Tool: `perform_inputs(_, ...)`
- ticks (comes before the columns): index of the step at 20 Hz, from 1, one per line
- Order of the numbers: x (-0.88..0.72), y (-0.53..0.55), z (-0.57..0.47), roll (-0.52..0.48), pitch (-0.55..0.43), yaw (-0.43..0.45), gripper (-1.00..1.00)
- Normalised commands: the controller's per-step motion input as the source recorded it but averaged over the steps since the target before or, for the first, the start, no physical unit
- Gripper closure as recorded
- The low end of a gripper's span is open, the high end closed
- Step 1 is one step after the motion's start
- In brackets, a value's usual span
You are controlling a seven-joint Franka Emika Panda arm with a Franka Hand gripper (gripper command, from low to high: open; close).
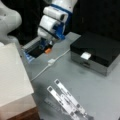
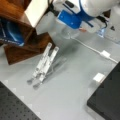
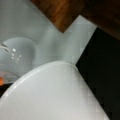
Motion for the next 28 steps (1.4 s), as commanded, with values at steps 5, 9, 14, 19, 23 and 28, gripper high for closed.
perform_inputs(5, 0.54, 0.03, 0.35, -0.452, 0.473, -0.135, -1.00)
perform_inputs(9, 0.43, 0.00, 0.26, -0.423, 0.379, -0.181, -1.00)
perform_inputs(14, 0.31, 0.00, 0.12, -0.417, 0.267, -0.146, -1.00)
perform_inputs(19, 0.22, 0.05, 0.03, -0.388, 0.187, -0.146, -1.00)
perform_inputs(23, 0.17, -0.01, 0.00, -0.357, 0.121, -0.094, -1.00)
perform_inputs(28, 0.05, -0.18, 0.02, -0.253, 0.062, 0.001, -1.00)
